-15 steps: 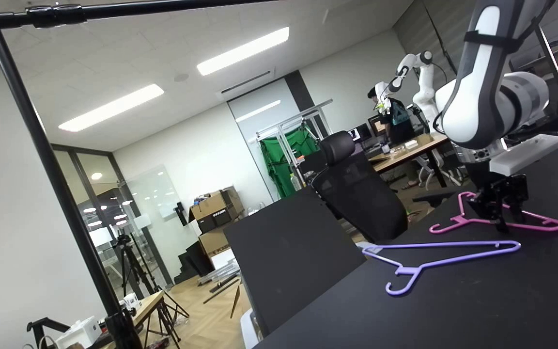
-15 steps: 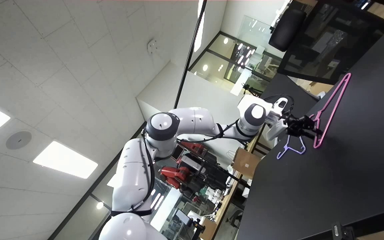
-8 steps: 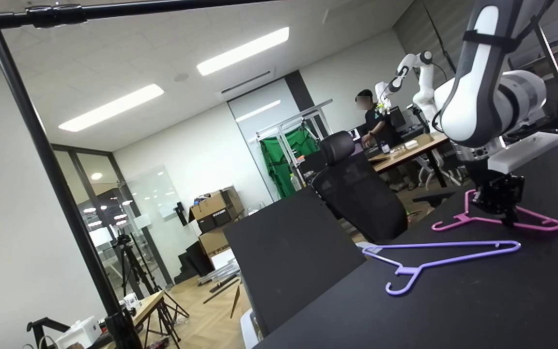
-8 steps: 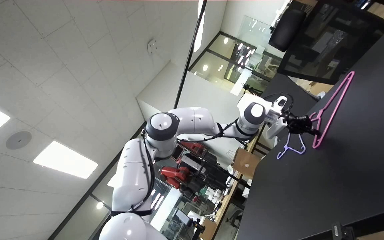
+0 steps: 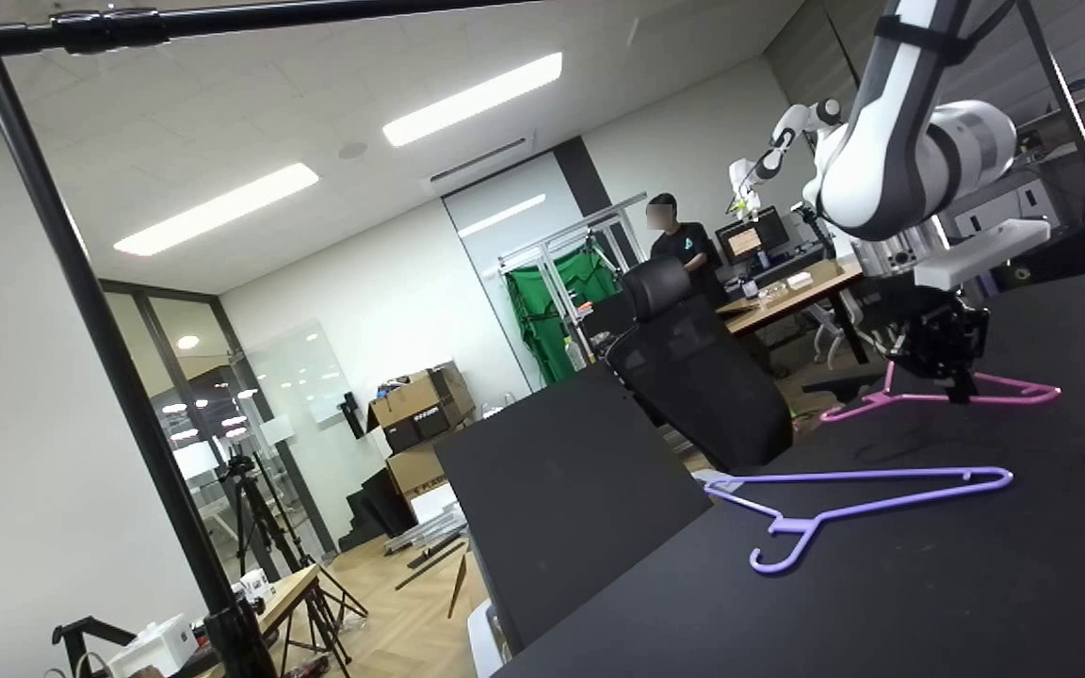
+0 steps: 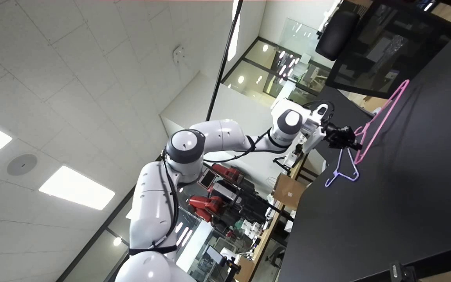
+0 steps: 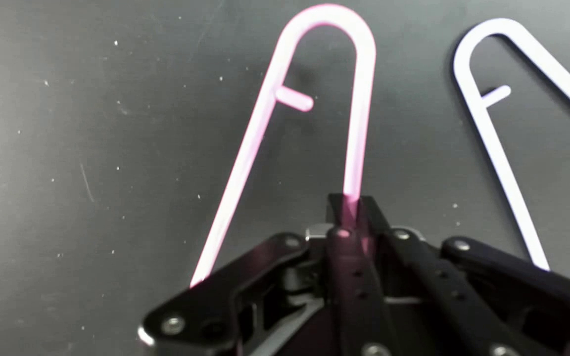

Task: Put the pink hanger on the rack

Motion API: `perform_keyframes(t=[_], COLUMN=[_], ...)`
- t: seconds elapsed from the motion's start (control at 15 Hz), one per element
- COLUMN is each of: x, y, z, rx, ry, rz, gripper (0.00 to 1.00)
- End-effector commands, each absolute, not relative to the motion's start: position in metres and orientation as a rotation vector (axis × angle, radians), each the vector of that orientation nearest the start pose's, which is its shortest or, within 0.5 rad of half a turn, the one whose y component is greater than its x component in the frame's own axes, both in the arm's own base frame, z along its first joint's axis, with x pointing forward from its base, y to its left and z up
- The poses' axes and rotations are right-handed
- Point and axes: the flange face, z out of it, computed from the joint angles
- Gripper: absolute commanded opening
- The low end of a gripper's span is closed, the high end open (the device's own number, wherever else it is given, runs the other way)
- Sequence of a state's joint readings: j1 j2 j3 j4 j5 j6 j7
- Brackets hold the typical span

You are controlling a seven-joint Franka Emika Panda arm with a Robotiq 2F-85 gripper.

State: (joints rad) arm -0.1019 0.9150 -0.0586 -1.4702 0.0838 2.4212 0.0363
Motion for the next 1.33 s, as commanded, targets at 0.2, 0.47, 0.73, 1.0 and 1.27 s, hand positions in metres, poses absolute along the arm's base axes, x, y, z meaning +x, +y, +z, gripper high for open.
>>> perform_keyframes(t=[0.2,0.47,0.73,1.0,1.27], x=[0.711,0.702,0.684,0.656,0.63], y=[-0.111,-0.121,-0.138,-0.165,-0.186], z=[0.248,0.312,0.368,0.41,0.438], rx=[-3.018,-2.947,-2.754,-2.556,-2.337], ry=[0.187,0.039,-0.171,-0.328,-0.463], rz=[-0.124,-0.157,-0.166,-0.116,-0.068], gripper=[0.02,0.02,0.02,0.02,0.02])
